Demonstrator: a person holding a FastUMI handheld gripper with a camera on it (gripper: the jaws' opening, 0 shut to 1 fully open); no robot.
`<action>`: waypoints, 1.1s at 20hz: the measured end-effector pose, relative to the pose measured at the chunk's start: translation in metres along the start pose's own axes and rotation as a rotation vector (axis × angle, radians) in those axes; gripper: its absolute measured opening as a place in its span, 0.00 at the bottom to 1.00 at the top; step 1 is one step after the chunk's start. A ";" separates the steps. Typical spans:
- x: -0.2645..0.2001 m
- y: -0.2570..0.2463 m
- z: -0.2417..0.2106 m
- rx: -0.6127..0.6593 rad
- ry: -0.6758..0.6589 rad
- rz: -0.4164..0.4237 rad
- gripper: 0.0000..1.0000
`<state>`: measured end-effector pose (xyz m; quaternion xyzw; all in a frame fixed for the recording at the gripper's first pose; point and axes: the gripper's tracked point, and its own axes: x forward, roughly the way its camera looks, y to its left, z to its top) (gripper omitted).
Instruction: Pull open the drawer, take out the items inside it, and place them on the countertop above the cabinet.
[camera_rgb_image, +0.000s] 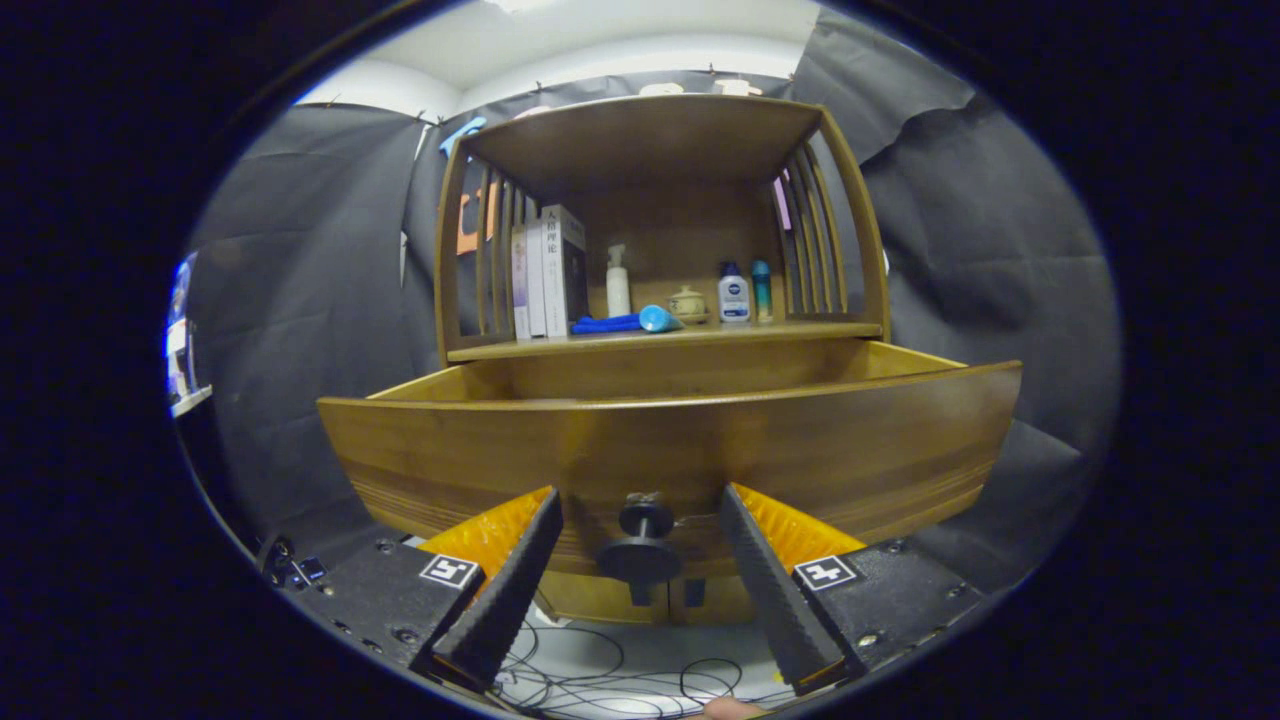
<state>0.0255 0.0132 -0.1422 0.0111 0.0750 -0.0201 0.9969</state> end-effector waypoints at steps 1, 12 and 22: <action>-0.001 -0.001 -0.002 -0.012 0.003 -0.008 0.99; 0.021 -0.007 0.006 -0.008 -0.009 -0.072 0.99; 0.050 -0.008 0.018 0.020 0.012 -0.070 0.99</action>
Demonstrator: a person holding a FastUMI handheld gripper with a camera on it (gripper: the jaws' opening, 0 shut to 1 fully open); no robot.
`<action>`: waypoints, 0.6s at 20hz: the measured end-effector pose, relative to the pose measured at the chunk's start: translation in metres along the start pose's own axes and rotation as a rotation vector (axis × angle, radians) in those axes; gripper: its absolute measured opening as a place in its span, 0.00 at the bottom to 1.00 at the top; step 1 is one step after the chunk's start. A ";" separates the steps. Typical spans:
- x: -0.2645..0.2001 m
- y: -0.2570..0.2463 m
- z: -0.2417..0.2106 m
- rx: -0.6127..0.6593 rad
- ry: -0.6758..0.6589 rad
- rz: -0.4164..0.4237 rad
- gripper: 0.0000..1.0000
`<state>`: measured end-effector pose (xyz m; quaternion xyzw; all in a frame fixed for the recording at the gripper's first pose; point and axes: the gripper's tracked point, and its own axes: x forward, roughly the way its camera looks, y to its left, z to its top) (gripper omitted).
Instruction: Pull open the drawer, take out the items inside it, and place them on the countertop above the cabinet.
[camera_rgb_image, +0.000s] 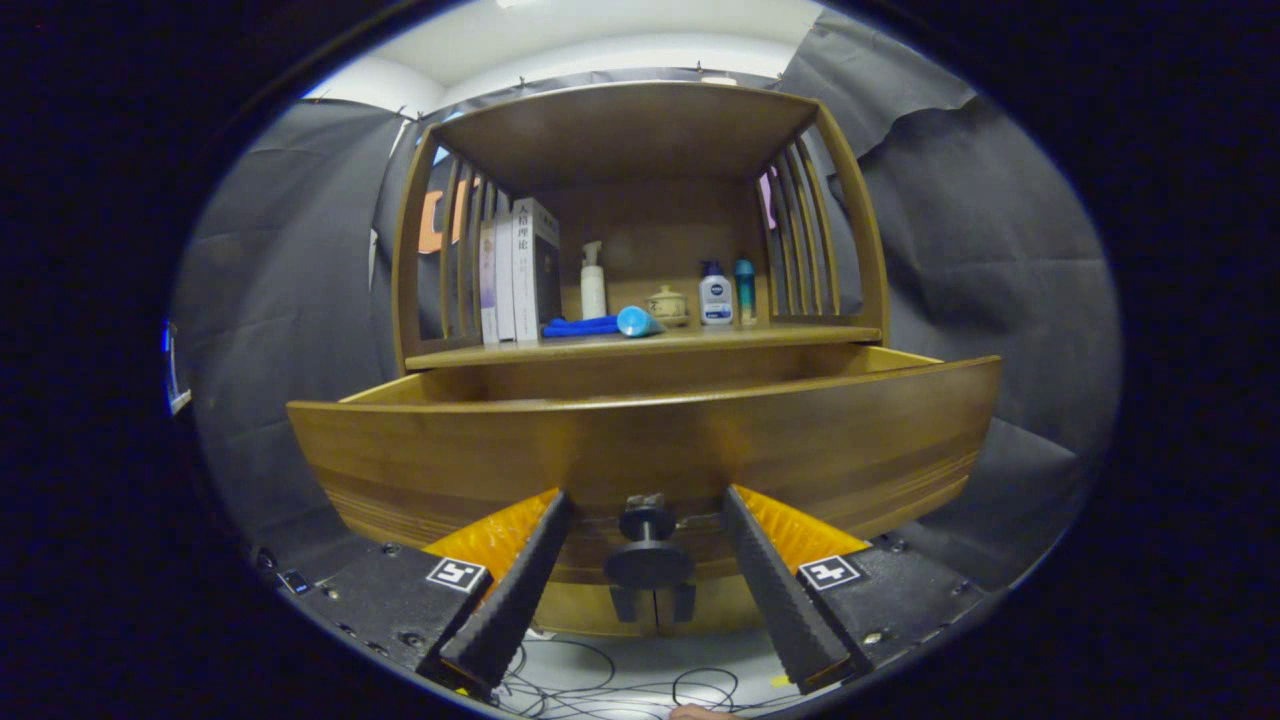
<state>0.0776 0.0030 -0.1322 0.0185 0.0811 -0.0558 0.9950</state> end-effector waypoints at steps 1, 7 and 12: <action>0.004 0.000 0.002 0.009 0.003 0.002 0.99; 0.025 0.003 0.009 0.023 0.019 -0.003 0.99; 0.044 0.003 0.013 0.025 0.042 -0.003 0.99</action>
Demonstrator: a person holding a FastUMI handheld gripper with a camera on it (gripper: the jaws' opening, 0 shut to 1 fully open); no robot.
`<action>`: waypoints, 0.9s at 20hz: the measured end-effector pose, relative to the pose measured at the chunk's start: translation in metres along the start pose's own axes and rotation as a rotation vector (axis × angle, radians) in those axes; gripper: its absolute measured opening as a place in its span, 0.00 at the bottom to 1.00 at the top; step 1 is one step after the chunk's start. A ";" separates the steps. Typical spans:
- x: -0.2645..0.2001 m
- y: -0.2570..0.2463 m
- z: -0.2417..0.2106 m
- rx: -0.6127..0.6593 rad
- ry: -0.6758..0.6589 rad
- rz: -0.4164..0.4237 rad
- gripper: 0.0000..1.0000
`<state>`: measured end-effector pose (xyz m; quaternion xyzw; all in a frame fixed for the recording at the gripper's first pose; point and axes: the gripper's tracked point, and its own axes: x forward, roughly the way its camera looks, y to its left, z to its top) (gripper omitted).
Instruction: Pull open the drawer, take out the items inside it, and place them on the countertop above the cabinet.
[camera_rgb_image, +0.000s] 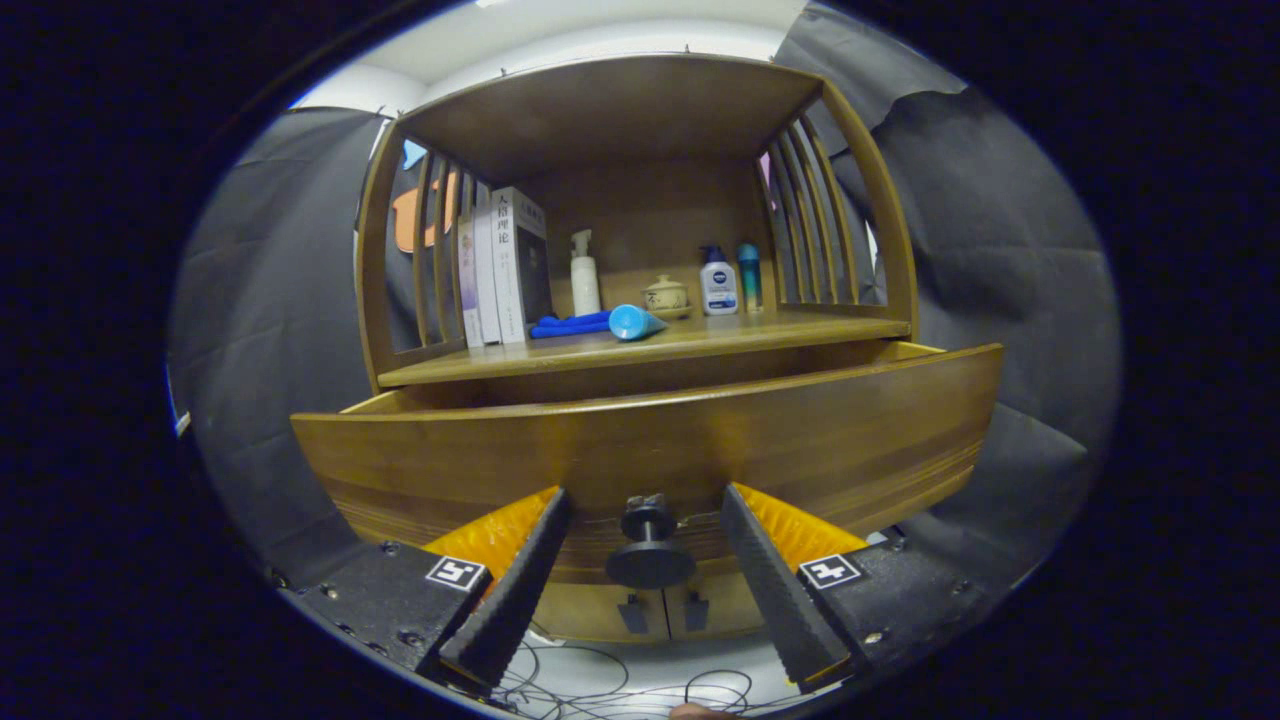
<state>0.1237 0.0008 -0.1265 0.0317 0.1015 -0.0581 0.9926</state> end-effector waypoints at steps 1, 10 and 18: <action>0.004 0.000 0.002 -0.001 0.003 -0.001 0.99; 0.035 0.003 0.008 -0.021 0.019 -0.014 0.99; 0.066 0.004 0.016 -0.034 0.043 -0.026 0.99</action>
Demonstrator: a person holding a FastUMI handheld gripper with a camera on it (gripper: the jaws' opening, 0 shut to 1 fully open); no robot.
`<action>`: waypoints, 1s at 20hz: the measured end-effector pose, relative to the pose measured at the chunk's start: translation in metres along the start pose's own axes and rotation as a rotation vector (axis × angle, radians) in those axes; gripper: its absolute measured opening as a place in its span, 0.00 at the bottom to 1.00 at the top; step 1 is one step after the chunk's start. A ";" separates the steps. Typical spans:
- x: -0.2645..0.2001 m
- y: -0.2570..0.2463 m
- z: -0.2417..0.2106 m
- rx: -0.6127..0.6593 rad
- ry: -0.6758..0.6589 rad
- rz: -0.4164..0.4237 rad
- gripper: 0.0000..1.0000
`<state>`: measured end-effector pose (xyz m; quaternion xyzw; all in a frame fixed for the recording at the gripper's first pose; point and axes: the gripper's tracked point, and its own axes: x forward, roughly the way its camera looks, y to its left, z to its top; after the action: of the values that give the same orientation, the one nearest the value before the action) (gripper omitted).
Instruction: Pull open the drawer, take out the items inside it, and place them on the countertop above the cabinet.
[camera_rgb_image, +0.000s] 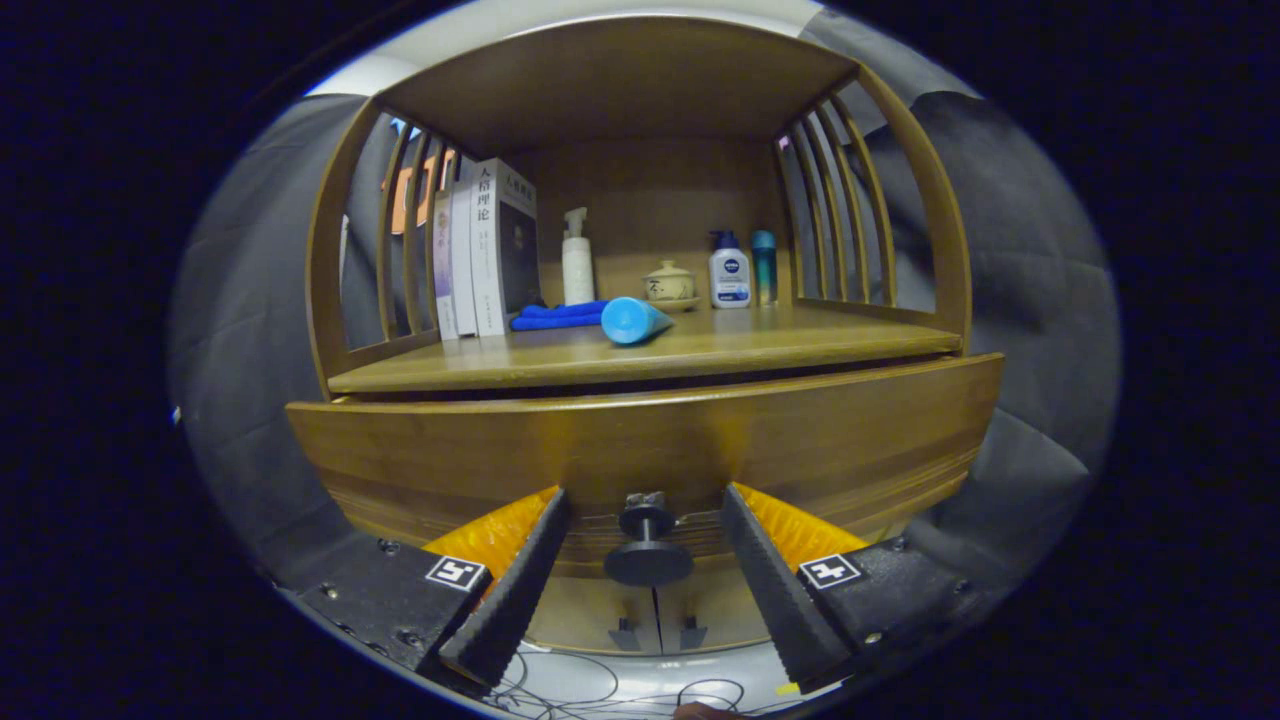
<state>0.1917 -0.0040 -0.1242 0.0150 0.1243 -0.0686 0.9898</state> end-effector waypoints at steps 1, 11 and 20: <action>0.004 0.000 0.001 -0.005 0.003 -0.001 0.99; 0.019 0.000 0.004 -0.019 0.061 -0.019 0.99; -0.029 0.010 0.025 -0.070 0.061 0.055 0.99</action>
<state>0.1716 0.0086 -0.0926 -0.0141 0.1563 -0.0367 0.9869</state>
